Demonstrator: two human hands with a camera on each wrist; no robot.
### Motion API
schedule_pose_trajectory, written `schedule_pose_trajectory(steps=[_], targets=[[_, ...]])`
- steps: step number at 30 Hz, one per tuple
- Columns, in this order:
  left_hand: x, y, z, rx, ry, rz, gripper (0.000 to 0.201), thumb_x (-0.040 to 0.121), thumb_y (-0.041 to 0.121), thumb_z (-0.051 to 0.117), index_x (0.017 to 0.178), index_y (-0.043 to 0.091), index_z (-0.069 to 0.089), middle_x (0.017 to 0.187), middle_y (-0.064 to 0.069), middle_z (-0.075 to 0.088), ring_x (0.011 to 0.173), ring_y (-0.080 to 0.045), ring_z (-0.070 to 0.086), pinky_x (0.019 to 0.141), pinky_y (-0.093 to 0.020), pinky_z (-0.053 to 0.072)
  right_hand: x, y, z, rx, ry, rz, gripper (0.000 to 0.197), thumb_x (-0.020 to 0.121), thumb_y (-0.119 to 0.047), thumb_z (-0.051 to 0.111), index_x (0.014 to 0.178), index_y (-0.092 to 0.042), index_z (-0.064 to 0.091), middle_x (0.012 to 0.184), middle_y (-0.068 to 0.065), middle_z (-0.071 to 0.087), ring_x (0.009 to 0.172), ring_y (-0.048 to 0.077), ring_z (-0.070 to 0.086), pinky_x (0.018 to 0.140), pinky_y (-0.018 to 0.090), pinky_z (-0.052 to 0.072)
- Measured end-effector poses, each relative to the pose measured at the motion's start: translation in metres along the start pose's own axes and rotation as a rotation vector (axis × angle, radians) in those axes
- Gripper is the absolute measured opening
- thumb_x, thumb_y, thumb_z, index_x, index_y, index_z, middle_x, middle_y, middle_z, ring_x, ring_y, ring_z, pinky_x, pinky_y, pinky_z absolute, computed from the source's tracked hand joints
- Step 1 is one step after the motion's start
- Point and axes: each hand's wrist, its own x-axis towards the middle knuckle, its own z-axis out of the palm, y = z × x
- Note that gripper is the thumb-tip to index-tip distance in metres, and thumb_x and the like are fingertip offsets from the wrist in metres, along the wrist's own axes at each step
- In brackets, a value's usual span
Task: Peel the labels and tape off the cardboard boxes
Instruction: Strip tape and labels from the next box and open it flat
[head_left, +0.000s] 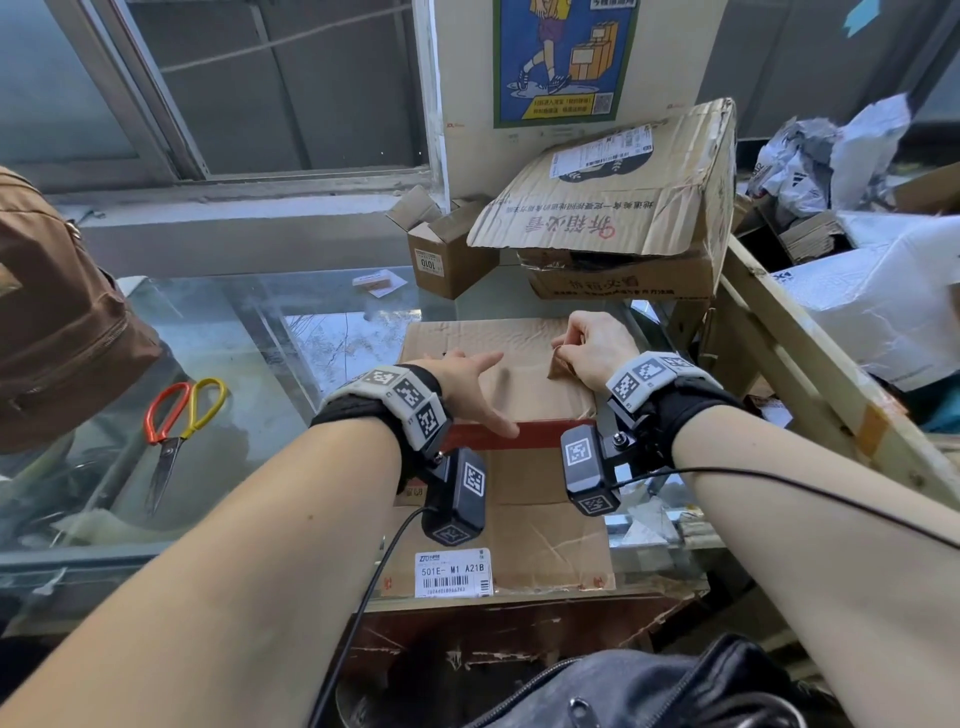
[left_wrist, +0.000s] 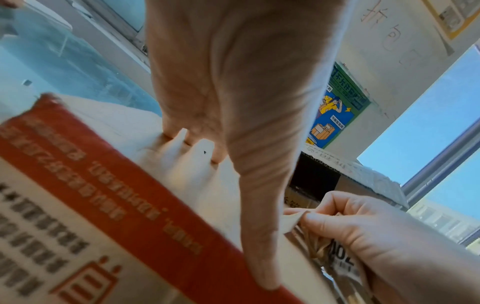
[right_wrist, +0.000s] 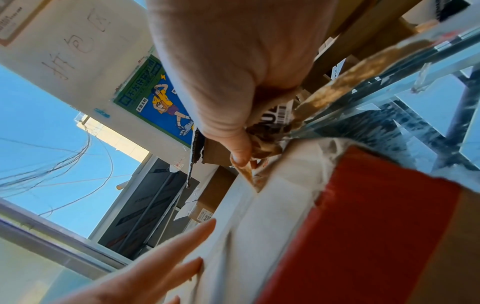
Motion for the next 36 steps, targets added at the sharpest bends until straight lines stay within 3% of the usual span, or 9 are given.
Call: schedule_pose_trajectory(steps=[4, 14, 16, 19, 22, 24, 30, 34, 36], targets=[[0.005, 0.01, 0.0, 0.021, 0.012, -0.043, 0.098, 0.072, 0.07, 0.067, 0.15, 0.044, 0.014, 0.154, -0.013, 0.016, 0.139, -0.039, 0.029, 0.11, -0.056, 0.031, 0.0, 0.002, 0.001, -0.025, 0.009, -0.03, 0.026, 0.079, -0.007, 0.057, 0.062, -0.018, 0.041, 0.1, 0.011, 0.07, 0.099, 0.028, 0.062, 0.085, 0.041, 0.049], [0.014, 0.013, 0.001, 0.066, 0.022, -0.054, 0.101, 0.064, 0.07, 0.072, 0.148, 0.043, 0.022, 0.148, -0.013, 0.025, 0.13, -0.041, 0.039, 0.104, -0.059, 0.037, 0.001, 0.008, 0.0, 0.024, 0.053, 0.025, 0.025, 0.083, -0.012, 0.06, 0.063, -0.018, 0.046, 0.083, 0.006, 0.06, 0.081, 0.023, 0.055, 0.068, 0.029, 0.039], [0.012, 0.014, 0.001, 0.113, 0.039, -0.043, 0.098, 0.069, 0.068, 0.07, 0.15, 0.04, 0.022, 0.153, -0.013, 0.022, 0.137, -0.04, 0.031, 0.109, -0.058, 0.031, 0.002, 0.011, 0.0, 0.104, 0.038, 0.05, 0.026, 0.082, -0.012, 0.063, 0.062, -0.018, 0.048, 0.078, 0.003, 0.057, 0.077, 0.022, 0.055, 0.067, 0.032, 0.044], [0.012, 0.021, -0.002, 0.176, 0.065, 0.004, 0.094, 0.074, 0.061, 0.071, 0.151, 0.028, 0.029, 0.162, -0.008, 0.004, 0.148, -0.035, 0.003, 0.117, -0.057, 0.014, 0.002, 0.014, 0.002, 0.243, 0.049, 0.091, 0.028, 0.079, -0.008, 0.066, 0.059, -0.017, 0.049, 0.072, 0.006, 0.058, 0.072, 0.025, 0.058, 0.072, 0.042, 0.053], [0.015, 0.026, -0.003, 0.132, 0.057, 0.026, 0.091, 0.073, 0.053, 0.076, 0.144, 0.011, 0.039, 0.152, -0.008, 0.036, 0.137, -0.029, 0.038, 0.111, -0.043, 0.034, 0.001, 0.018, 0.004, 0.335, 0.082, 0.113, 0.028, 0.078, -0.004, 0.067, 0.059, -0.015, 0.05, 0.078, 0.017, 0.067, 0.075, 0.032, 0.065, 0.073, 0.049, 0.057], [0.015, 0.026, -0.003, 0.115, 0.065, 0.031, 0.088, 0.075, 0.049, 0.077, 0.143, 0.01, 0.038, 0.147, -0.007, 0.043, 0.131, -0.027, 0.045, 0.108, -0.041, 0.037, -0.001, 0.018, 0.005, 0.391, 0.095, 0.118, 0.027, 0.078, -0.002, 0.066, 0.06, -0.014, 0.05, 0.085, 0.022, 0.069, 0.081, 0.034, 0.068, 0.073, 0.051, 0.057], [0.008, 0.028, -0.004, 0.106, 0.038, 0.121, 0.096, 0.081, 0.036, 0.075, 0.154, 0.024, 0.013, 0.158, -0.009, 0.024, 0.141, -0.028, 0.031, 0.113, -0.043, 0.03, -0.006, 0.017, 0.001, 0.556, 0.101, 0.165, 0.03, 0.08, 0.002, 0.066, 0.06, -0.013, 0.049, 0.071, 0.009, 0.063, 0.062, 0.017, 0.057, 0.055, 0.027, 0.047], [0.007, 0.029, -0.005, 0.133, 0.015, 0.125, 0.093, 0.083, 0.039, 0.073, 0.154, 0.025, 0.015, 0.158, -0.01, 0.023, 0.142, -0.029, 0.029, 0.113, -0.043, 0.029, -0.002, 0.028, 0.004, 0.686, 0.07, 0.255, 0.032, 0.075, 0.0, 0.069, 0.054, -0.019, 0.055, 0.075, 0.018, 0.067, 0.076, 0.032, 0.068, 0.076, 0.05, 0.055], [0.007, 0.03, -0.006, 0.137, 0.012, 0.129, 0.094, 0.083, 0.039, 0.073, 0.154, 0.025, 0.014, 0.158, -0.01, 0.022, 0.142, -0.028, 0.029, 0.113, -0.042, 0.029, 0.007, 0.04, 0.011, 0.707, 0.063, 0.277, 0.026, 0.066, -0.01, 0.072, 0.048, -0.023, 0.058, 0.084, 0.023, 0.07, 0.086, 0.04, 0.069, 0.077, 0.062, 0.053]])
